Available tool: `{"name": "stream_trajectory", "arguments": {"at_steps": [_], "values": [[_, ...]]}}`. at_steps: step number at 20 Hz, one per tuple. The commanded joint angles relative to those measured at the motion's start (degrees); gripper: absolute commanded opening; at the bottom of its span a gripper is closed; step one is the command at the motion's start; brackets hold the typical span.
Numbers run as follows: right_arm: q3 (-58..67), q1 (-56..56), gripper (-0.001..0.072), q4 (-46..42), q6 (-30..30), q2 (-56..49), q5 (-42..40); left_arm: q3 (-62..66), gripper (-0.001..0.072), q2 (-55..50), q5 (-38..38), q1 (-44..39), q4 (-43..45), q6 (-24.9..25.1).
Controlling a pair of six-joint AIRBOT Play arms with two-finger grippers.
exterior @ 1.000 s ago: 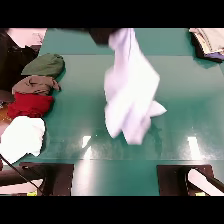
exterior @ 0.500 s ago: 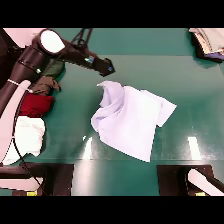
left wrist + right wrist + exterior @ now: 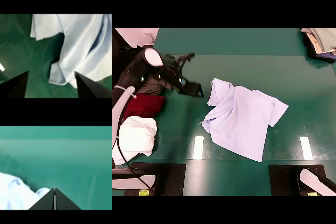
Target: Fold the shirts.
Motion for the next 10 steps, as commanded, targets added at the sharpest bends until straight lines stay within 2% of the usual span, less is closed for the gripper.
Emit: {"name": "stream_trajectory", "arguments": {"at_steps": [1,4,8,9,10], "values": [[-5.0,0.1,0.0017,0.2,0.0,0.0,0.5,-13.6,0.0668,3.1,4.0,-0.9,-6.2,4.9],[-6.7,0.3,0.0017,0.5,0.0,0.0,0.2,-21.1,0.0668,3.3,11.4,-4.5,-7.0,6.2],[-6.8,2.8,0.0017,0.5,0.0,0.0,-1.2,-23.7,0.0664,3.3,18.3,-10.0,-7.0,6.1],[-6.8,3.6,0.0017,0.5,0.0,0.0,-1.7,-23.7,0.0502,3.3,18.4,-10.2,-7.1,5.1],[-6.8,4.6,0.0017,0.5,0.0,0.0,-2.3,-23.7,0.0173,3.4,18.1,-9.9,-6.7,4.1]]}}
